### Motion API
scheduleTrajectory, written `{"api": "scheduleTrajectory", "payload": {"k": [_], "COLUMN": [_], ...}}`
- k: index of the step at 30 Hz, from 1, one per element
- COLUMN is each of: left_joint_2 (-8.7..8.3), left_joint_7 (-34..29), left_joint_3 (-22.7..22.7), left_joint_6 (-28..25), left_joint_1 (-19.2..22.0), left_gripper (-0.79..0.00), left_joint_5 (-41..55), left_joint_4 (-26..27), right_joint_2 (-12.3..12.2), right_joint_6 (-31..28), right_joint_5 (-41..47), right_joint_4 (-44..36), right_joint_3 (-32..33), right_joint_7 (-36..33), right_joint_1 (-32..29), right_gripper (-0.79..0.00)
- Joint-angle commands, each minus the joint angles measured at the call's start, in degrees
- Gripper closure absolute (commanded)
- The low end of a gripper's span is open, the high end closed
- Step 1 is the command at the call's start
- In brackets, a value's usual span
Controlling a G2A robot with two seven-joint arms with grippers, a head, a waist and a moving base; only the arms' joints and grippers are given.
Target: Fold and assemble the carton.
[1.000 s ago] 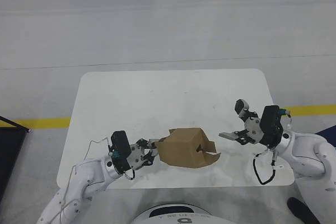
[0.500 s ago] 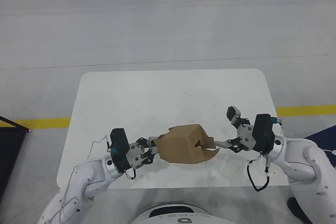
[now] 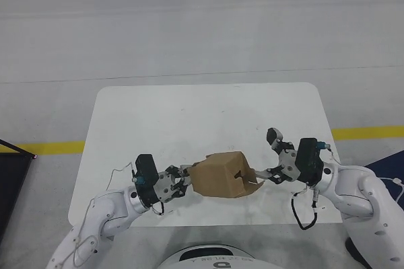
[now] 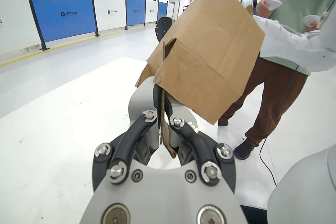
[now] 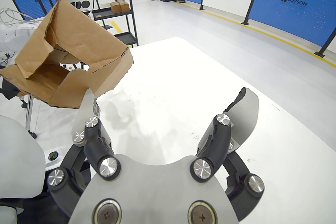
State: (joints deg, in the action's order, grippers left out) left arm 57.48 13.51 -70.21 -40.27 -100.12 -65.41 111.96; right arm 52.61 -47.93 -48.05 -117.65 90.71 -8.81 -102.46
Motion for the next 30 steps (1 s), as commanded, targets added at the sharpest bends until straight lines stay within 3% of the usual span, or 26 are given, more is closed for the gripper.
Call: {"api": "scheduleTrajectory", "payload": {"k": [1,30], "left_joint_2": [0.02,0.19], "left_joint_7": [0.17,1.39], "left_joint_3": [0.02,-0.06], "left_joint_6": [0.07,0.33], "left_joint_1": [0.03,0.26], "left_gripper": [0.0,0.0], "left_joint_5": [-0.16,-0.52], "left_joint_4": [-0.13,-1.27], "right_joint_2": [0.03,0.19], "right_joint_6": [0.21,-0.28], "right_joint_5": [0.01,-0.37], "right_joint_4": [-0.04,-0.9], "right_joint_3": [-0.07,1.74], "right_joint_7": [0.09,1.25], "right_joint_1": [0.08,-1.73], "right_gripper": [-0.785,-0.785]}}
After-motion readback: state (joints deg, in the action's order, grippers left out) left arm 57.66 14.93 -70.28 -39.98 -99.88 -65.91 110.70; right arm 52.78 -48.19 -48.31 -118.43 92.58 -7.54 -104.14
